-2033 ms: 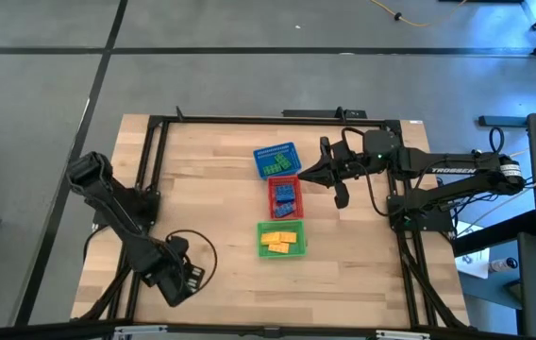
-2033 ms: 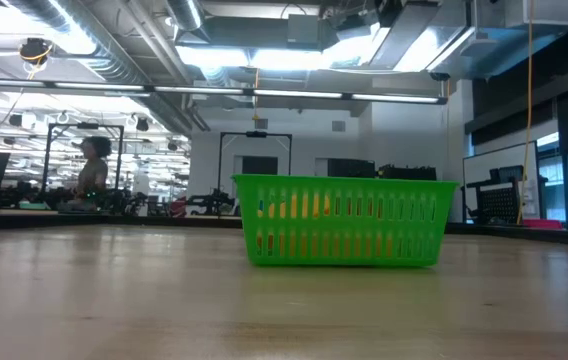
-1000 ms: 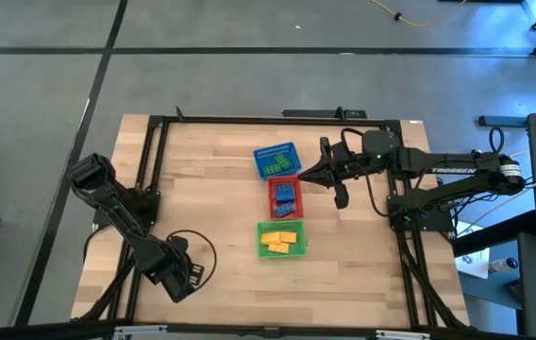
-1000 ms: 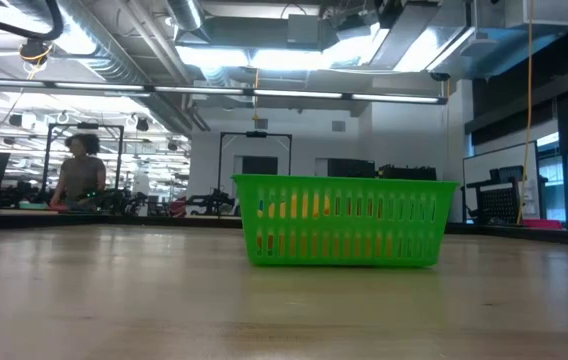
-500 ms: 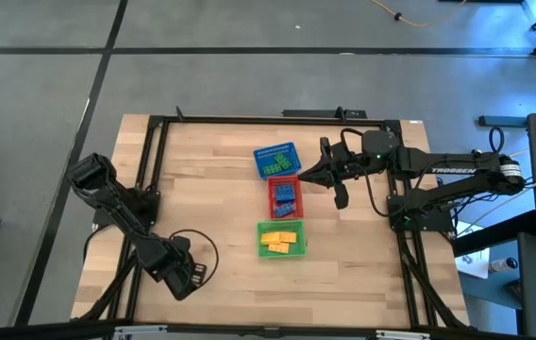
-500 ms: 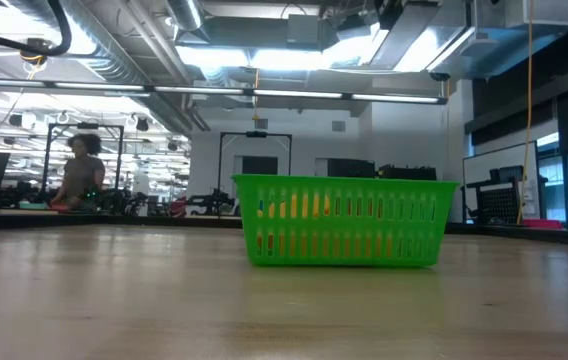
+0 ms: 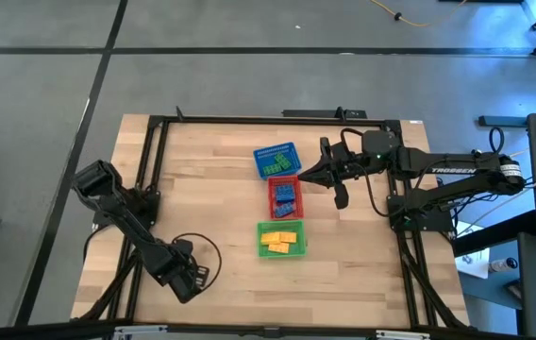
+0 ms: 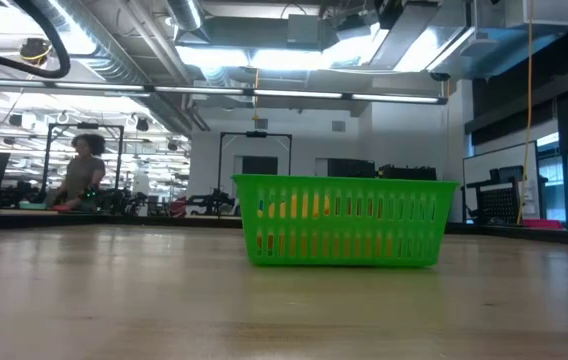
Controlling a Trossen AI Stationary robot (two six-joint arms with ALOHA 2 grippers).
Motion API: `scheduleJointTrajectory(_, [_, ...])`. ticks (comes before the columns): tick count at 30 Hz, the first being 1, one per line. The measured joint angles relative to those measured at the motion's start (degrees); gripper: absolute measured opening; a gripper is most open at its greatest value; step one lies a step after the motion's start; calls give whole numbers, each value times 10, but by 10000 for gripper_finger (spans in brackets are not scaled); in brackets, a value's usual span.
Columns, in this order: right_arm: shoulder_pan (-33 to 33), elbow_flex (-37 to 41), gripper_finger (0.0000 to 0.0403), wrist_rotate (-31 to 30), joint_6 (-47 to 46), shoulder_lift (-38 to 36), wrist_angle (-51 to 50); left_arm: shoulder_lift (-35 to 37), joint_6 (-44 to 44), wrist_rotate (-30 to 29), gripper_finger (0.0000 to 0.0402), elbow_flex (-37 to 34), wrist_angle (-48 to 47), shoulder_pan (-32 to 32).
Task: Sort & place blocks by color
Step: Put the green game piece into the blue basket
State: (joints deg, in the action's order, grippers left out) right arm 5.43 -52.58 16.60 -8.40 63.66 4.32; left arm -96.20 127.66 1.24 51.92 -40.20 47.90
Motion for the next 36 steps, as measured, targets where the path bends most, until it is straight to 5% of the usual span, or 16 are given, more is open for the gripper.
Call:
scheduleJointTrajectory(13, [0,0,1,0,-1,0,0,-4,-3,-3,176,1,2,0])
scheduleJointTrajectory(20, [0,0,0,0,-1,0,0,-4,-3,-6,131,1,9,0])
scheduleJointTrajectory(27, [0,0,0,0,-1,0,0,3,-8,-5,130,-1,11,0])
scheduleJointTrajectory(36, [0,0,0,0,0,0,0,134,-44,13,130,-1,-18,0])
